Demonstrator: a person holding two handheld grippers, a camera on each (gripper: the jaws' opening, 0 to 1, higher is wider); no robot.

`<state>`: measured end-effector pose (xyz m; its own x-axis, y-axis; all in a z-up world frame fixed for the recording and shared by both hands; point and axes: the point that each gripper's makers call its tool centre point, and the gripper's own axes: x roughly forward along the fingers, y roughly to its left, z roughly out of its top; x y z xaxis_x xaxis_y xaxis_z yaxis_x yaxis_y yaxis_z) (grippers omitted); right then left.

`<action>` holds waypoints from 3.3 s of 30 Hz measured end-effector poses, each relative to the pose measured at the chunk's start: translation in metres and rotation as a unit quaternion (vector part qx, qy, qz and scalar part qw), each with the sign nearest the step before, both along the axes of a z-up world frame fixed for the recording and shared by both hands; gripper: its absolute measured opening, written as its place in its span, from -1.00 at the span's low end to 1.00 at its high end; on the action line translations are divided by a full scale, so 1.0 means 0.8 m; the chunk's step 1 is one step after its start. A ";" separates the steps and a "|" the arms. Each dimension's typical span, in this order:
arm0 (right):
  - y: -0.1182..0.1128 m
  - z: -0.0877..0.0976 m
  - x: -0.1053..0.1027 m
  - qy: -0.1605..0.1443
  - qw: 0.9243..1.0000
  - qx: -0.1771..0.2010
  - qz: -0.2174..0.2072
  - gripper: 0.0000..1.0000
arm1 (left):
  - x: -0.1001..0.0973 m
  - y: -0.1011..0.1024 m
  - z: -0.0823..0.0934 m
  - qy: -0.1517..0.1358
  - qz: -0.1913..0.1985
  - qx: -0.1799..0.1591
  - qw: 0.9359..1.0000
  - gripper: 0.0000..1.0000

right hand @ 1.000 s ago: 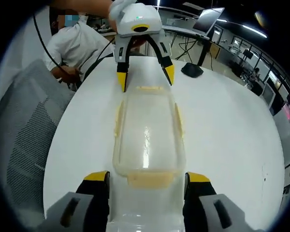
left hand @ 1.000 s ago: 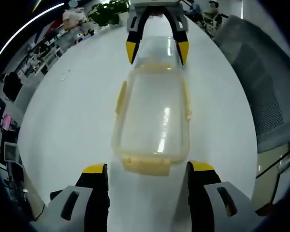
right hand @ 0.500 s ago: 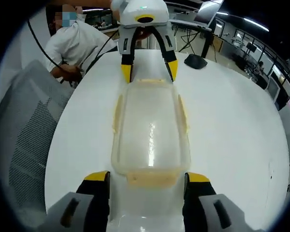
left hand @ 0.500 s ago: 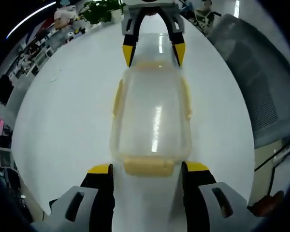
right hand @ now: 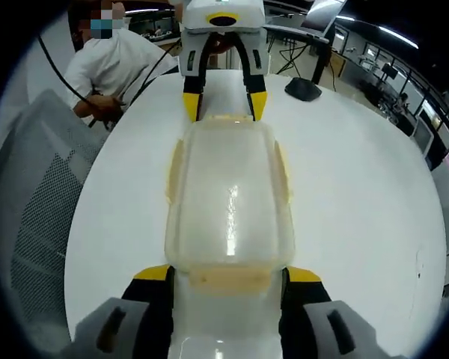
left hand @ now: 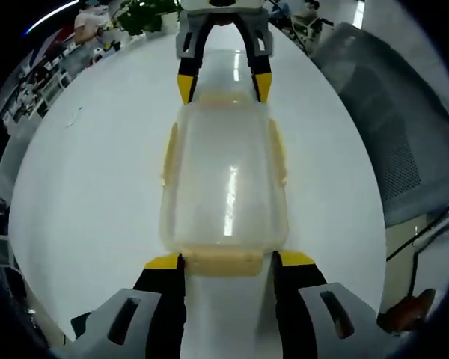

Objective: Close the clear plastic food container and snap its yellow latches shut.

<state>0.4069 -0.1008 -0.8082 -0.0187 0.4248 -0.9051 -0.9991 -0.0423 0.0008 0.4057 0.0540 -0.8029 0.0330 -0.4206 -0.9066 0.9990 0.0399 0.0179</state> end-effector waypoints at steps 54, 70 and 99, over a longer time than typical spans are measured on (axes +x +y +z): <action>0.009 0.027 -0.005 -0.009 1.000 -0.002 0.011 -0.30 | -0.002 0.021 0.022 -0.039 0.035 0.036 0.998 -0.29; -0.001 0.061 0.000 -0.018 1.000 0.005 0.007 -0.31 | 0.005 0.008 0.054 -0.046 0.035 0.035 0.998 -0.29; -0.061 0.108 -0.012 -0.020 1.000 0.009 -0.003 -0.31 | -0.001 -0.054 0.100 -0.068 0.020 0.038 0.997 -0.29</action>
